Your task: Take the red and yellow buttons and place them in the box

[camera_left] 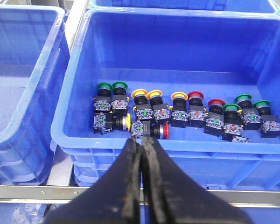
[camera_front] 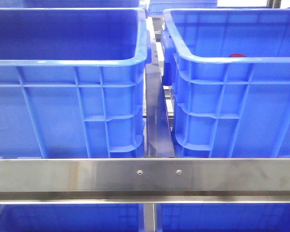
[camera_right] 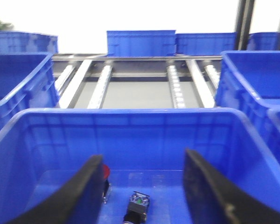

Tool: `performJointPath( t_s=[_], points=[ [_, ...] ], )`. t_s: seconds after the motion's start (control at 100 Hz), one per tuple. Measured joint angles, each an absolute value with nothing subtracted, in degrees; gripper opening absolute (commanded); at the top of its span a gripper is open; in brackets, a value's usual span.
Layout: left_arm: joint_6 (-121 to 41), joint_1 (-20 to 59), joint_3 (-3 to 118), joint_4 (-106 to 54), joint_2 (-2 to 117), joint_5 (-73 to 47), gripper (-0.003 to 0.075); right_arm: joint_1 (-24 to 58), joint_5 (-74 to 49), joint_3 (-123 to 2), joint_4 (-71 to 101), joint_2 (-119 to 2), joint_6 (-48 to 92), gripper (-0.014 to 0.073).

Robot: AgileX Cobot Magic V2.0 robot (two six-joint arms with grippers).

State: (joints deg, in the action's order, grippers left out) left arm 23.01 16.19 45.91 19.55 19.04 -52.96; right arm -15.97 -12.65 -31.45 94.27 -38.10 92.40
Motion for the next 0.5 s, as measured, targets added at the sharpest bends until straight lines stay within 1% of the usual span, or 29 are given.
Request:
performJointPath(
  t_s=[0.13, 0.2, 0.25, 0.3, 0.35, 0.5],
  points=[
    [23.0, 16.2, 45.9, 19.5, 19.0, -53.0, -0.0019, -13.5, -11.1, -31.1, 94.4, -37.6, 92.1, 0.0191],
    [23.0, 16.2, 45.9, 19.5, 19.0, -53.0, -0.0019, -11.7, -10.9, -31.1, 94.4, -37.6, 92.1, 0.0094],
    [23.0, 16.2, 45.8, 19.5, 19.0, -53.0, -0.0019, -10.8, -10.7, -31.1, 94.4, -37.6, 92.1, -0.0001],
    [23.0, 16.2, 45.8, 19.5, 19.0, -53.0, -0.0019, -10.1, -10.7, -31.0, 94.5, -37.6, 92.1, -0.0073],
    [23.0, 16.2, 45.8, 19.5, 19.0, -53.0, -0.0019, -9.7, -10.7, -30.9, 94.5, -37.6, 92.1, -0.0057],
    [23.0, 16.2, 45.8, 19.5, 19.0, -53.0, -0.0019, -9.5, -10.5, -30.5, 94.5, -37.6, 91.9, -0.0057]
  ],
)
